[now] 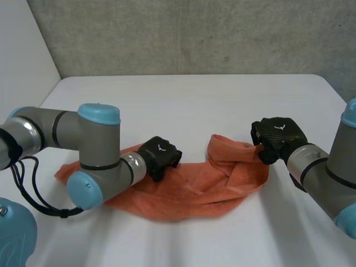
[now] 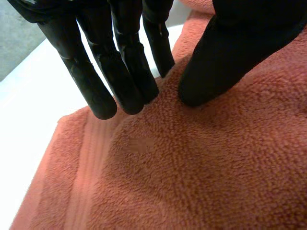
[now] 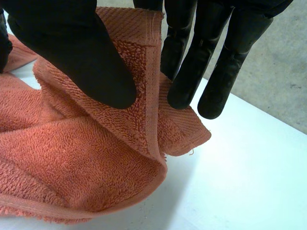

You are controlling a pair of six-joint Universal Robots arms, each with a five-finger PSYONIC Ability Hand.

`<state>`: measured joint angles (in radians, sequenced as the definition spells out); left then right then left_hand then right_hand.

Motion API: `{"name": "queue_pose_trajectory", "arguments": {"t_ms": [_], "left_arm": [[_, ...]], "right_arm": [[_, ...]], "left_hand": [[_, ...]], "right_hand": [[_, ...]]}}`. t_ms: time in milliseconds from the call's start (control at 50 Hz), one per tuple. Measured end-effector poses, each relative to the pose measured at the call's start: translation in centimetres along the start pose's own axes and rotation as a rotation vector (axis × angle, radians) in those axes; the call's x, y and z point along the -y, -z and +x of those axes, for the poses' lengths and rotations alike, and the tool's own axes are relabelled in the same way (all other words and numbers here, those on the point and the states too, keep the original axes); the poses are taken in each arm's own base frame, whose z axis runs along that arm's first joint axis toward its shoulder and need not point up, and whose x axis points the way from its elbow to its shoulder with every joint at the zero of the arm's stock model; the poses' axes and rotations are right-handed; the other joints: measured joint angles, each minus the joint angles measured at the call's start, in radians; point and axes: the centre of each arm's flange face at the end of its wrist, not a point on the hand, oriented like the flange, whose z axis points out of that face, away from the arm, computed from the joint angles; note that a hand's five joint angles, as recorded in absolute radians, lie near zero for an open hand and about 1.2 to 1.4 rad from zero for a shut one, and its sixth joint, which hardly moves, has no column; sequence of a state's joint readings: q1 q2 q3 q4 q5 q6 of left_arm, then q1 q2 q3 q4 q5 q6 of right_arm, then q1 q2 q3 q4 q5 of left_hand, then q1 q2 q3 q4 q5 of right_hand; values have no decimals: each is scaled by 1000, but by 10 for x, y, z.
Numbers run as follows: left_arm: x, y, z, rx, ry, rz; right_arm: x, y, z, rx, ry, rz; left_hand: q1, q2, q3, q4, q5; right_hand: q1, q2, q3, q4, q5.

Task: Fold the laundry

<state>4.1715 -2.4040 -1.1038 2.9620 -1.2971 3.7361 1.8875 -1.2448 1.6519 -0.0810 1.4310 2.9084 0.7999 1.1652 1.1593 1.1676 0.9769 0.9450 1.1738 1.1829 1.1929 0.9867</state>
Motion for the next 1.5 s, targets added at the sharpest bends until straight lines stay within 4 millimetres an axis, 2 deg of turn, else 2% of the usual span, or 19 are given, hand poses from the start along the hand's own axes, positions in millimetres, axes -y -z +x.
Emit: {"name": "queue_pose_trajectory", "arguments": {"t_ms": [60, 80, 140, 320, 420, 540, 700, 800, 880, 960, 1000, 1040, 1100, 1180, 1260, 1300, 1380, 1460, 1500], "left_arm": [[2, 1, -2, 26, -6, 1], [10, 3, -7, 73, -20, 23], [26, 9, -18, 159, -42, 81], [44, 32, -29, 251, -58, 144], [40, 48, -30, 267, -46, 109], [19, 71, -26, 274, -10, -15], [1, 63, -28, 278, 4, -73], [17, 45, -59, 376, -22, 26], [61, 41, -102, 542, -72, 237], [125, 70, -147, 765, -123, 533], [136, 78, -153, 803, -129, 586], [167, 113, -167, 922, -134, 757], [172, 128, -169, 957, -125, 803], [159, 137, -165, 968, -99, 782], [106, 131, -151, 940, -42, 620], [99, 130, -149, 932, -34, 599], [33, 118, -110, 827, 64, 402], [-4, 109, -78, 729, 143, 287], [-16, 105, -67, 689, 170, 240]], "right_arm": [[0, 0, 0, -1, 0, 0], [1, 0, 1, -2, 0, 1], [4, -1, 6, -16, -2, 7], [10, -2, 22, -57, 13, 2], [10, 1, 26, -61, 63, -40], [2, 8, 26, -33, 166, -147], [-7, 1, 21, 26, 254, -263], [18, -18, 19, 5, 248, -174], [72, -35, 28, -91, 147, 60], [142, -35, 46, -189, -19, 412], [152, -32, 49, -200, -44, 469], [191, -15, 67, -250, -136, 697], [204, -4, 79, -284, -170, 787], [201, 2, 93, -325, -186, 797], [172, -4, 99, -340, -186, 632], [167, -5, 98, -338, -185, 600], [106, -21, 87, -284, -167, 288], [51, -34, 72, -221, -153, 66], [39, -36, 69, -208, -150, 27]], "left_hand": [[0, 20, 24, 20, 25], [193, 25, 28, 22, 27], [301, 28, 31, 22, 27], [301, 29, 31, 23, 27], [301, 29, 31, 23, 27], [301, 29, 32, 23, 27], [301, 30, 33, 27, 27], [301, 31, 34, 27, 27], [301, 31, 35, 27, 27], [301, 31, 35, 27, 27], [301, 31, 35, 27, 27], [301, 31, 35, 27, 27], [301, 31, 35, 27, 27], [301, 32, 35, 27, 27], [301, 32, 35, 27, 27], [301, 32, 35, 27, 27], [301, 32, 35, 27, 27], [301, 33, 35, 27, 27], [301, 33, 35, 27, 27]], "right_hand": [[0, 0, 0, 0, 0], [0, 0, 0, 0, 0], [0, 0, 0, 0, 0], [0, 0, 0, 0, 0], [0, 0, 0, 0, 0], [0, 0, 0, 0, 0], [0, 0, 0, 0, 0], [9, 4, 1, 0, 0], [9, 4, 2, 0, 0], [9, 4, 2, 0, 0], [9, 4, 2, 0, 0], [9, 4, 2, 0, 0], [9, 4, 2, 0, 0], [9, 4, 2, 0, 0], [9, 4, 3, 0, 0], [9, 4, 3, 0, 0], [9, 4, 4, 0, 0], [9, 4, 4, 0, 0], [9, 4, 4, 0, 0]]}}
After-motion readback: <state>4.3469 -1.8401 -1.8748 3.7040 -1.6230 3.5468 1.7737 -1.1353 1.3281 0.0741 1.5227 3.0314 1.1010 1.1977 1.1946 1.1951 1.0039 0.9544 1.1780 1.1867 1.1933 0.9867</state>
